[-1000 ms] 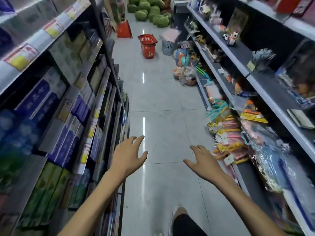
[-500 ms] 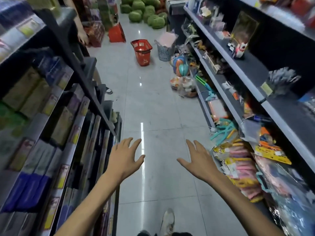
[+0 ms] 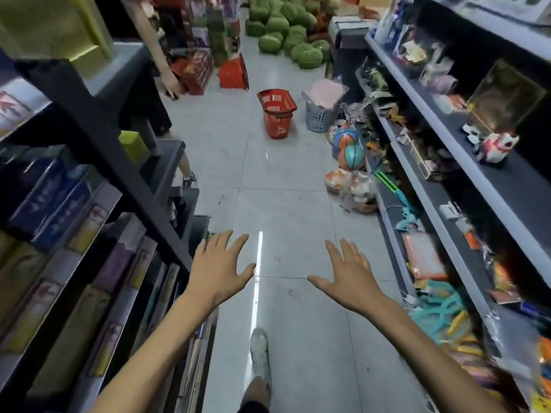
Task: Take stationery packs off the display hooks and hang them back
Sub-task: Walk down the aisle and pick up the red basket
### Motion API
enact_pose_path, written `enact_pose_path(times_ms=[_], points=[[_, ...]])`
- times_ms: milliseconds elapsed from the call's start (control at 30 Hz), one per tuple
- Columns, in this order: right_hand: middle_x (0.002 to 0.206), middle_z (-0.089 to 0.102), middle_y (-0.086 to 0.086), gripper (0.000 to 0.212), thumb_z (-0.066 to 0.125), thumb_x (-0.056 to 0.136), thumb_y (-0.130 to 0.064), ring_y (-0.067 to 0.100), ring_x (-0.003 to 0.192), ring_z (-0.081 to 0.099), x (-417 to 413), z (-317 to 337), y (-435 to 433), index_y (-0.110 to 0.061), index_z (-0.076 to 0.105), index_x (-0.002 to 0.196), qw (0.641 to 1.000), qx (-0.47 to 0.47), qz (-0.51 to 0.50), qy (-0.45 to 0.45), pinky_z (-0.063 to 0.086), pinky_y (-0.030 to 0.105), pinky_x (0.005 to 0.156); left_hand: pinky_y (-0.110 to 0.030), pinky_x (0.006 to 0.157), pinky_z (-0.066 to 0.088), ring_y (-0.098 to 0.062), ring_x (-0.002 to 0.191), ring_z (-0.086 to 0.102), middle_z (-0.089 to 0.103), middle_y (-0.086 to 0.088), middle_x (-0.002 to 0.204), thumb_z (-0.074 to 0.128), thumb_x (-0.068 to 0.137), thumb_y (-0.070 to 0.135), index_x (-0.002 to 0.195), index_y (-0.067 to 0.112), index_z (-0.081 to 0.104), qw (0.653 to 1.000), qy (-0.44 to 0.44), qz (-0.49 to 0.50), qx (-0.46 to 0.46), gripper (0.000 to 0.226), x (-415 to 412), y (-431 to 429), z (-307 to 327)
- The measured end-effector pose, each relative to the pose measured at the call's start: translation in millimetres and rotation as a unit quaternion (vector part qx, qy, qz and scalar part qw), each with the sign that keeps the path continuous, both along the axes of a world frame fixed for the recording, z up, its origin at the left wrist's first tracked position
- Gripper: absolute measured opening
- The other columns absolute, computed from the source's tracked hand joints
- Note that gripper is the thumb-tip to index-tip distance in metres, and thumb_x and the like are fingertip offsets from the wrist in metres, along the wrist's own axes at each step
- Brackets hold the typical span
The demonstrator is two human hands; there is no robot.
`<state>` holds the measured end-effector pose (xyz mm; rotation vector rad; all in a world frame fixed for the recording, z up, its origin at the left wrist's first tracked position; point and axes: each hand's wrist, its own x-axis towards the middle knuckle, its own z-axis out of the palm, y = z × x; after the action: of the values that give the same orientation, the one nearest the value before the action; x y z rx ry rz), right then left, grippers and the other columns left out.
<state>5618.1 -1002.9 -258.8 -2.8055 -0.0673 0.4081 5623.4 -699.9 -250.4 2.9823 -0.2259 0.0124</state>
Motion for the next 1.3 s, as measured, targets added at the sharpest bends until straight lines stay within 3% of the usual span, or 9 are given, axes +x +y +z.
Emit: enact_pose_path(times_ms=[200,433,633,900,1067,1300], points=[[0.172,-0.003,0.013,0.096,0.045,0.091,-0.075,0.031,0.158,-0.007,146,21,25,-0.027,0.005,0.164,1.0,-0.011,-0.005,0.013,0.002,0.047,0.127,-0.049,0.118,0.033,-0.028,0.145,0.041,0.046,-0.007,0.156,0.035,0.087,0.071,0.154,0.033,0.039,1.0,0.005,-0.005,-0.003,0.077,159,26,19],[0.171,0.003,0.013,0.095,0.045,0.09,-0.076,0.03,0.158,-0.001,294,30,29,-0.028,0.009,0.164,1.0,-0.01,-0.026,-0.008,0.006,0.046,0.127,-0.049,0.114,0.039,-0.031,0.141,0.046,0.051,-0.01,0.151,0.033,0.084,0.07,0.152,0.029,0.046,1.0,-0.008,-0.023,-0.018,0.08,322,29,37],[0.171,0.003,0.012,0.094,0.046,0.09,-0.077,0.03,0.158,0.0,419,16,9,-0.029,0.011,0.163,0.999,-0.005,-0.038,-0.008,0.005,0.047,0.127,-0.049,0.116,0.036,-0.03,0.143,0.044,0.049,-0.009,0.154,0.041,0.088,0.067,0.154,0.031,0.043,1.0,-0.005,-0.03,-0.004,0.074,450,12,26],[0.171,0.012,0.008,0.094,0.046,0.088,-0.078,0.027,0.158,0.005,619,16,-38,-0.03,0.016,0.162,0.998,0.026,-0.045,-0.037,0.012,0.047,0.127,-0.049,0.11,0.041,-0.028,0.145,0.041,0.046,-0.007,0.156,0.025,0.081,0.072,0.153,0.033,0.041,1.0,0.019,-0.004,0.005,0.084,642,-28,33],[0.168,0.02,0.012,0.095,0.042,0.085,-0.081,0.029,0.157,0.012,741,29,-54,-0.027,0.022,0.161,0.997,0.009,-0.03,-0.071,0.016,0.047,0.126,-0.05,0.11,0.041,-0.029,0.144,0.042,0.048,-0.008,0.154,0.025,0.08,0.071,0.153,0.031,0.042,1.0,0.006,0.01,0.013,0.085,749,-44,49],[0.169,0.016,0.014,0.091,0.046,0.09,-0.076,0.031,0.156,0.012,878,36,-50,-0.028,0.02,0.162,0.999,0.014,-0.003,-0.052,0.013,0.047,0.126,-0.046,0.114,0.036,-0.027,0.146,0.04,0.045,-0.006,0.156,0.03,0.085,0.07,0.155,0.033,0.038,0.999,0.002,0.035,0.02,0.079,869,-45,53]])
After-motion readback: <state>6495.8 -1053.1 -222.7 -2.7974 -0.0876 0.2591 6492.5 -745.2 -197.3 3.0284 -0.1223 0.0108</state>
